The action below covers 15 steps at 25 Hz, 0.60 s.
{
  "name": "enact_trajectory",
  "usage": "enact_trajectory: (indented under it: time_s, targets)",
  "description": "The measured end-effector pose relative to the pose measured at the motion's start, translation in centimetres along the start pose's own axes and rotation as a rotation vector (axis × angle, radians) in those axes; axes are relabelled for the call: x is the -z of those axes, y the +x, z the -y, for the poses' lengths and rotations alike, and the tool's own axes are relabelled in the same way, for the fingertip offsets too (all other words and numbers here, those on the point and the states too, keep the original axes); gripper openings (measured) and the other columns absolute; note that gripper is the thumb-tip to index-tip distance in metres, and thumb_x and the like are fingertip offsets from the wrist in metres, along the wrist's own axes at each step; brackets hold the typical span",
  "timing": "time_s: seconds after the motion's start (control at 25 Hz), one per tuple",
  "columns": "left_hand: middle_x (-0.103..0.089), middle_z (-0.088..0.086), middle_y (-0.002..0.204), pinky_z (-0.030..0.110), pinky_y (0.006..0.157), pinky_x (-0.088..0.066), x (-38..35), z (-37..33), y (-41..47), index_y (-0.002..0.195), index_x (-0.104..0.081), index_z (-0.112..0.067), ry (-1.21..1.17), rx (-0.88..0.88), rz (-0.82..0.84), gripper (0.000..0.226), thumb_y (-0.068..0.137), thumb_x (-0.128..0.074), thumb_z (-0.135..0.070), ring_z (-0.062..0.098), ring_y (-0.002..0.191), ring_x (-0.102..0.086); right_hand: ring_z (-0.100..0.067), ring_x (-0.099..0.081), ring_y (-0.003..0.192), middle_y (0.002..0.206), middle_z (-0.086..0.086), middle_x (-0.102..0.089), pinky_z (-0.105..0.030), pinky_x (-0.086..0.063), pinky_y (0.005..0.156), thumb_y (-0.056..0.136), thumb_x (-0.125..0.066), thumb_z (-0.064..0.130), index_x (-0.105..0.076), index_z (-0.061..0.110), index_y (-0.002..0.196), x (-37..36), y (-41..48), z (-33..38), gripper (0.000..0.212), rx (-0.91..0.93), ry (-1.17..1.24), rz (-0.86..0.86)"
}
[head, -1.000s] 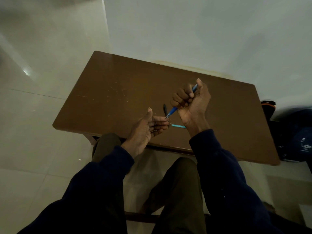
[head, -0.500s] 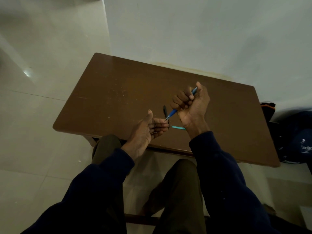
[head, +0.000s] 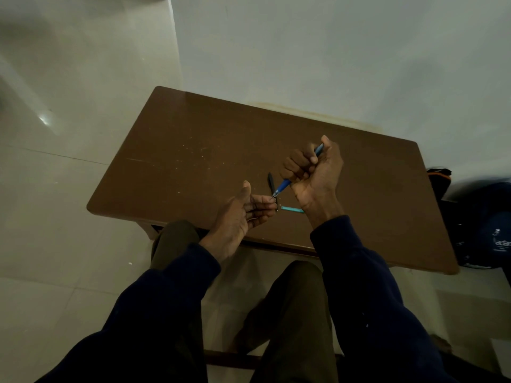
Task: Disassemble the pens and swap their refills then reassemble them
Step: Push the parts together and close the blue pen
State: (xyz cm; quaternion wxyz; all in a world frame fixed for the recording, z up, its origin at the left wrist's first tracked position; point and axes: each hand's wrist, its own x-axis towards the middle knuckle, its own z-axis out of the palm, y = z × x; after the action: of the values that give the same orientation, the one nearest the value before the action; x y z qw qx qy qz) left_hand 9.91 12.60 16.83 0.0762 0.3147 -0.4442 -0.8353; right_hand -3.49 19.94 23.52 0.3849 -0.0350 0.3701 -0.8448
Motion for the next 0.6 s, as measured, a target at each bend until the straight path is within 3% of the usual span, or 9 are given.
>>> enact_trajectory:
  time_s: [0.6]
  targets:
    - [-0.079, 0.011, 0.101, 0.027, 0.081, -0.056, 0.7, 0.41, 0.16, 0.101, -0.075, -0.006, 0.058, 0.011, -0.029, 0.065, 0.106, -0.031, -0.053, 0.017, 0.091, -0.075, -0.011, -0.007, 0.049, 0.044, 0.007, -0.022, -0.026, -0.01, 0.048, 0.104, -0.03, 0.048, -0.032, 0.018, 0.055, 0.64, 0.14, -0.08, 0.058, 0.011, 0.029, 0.01]
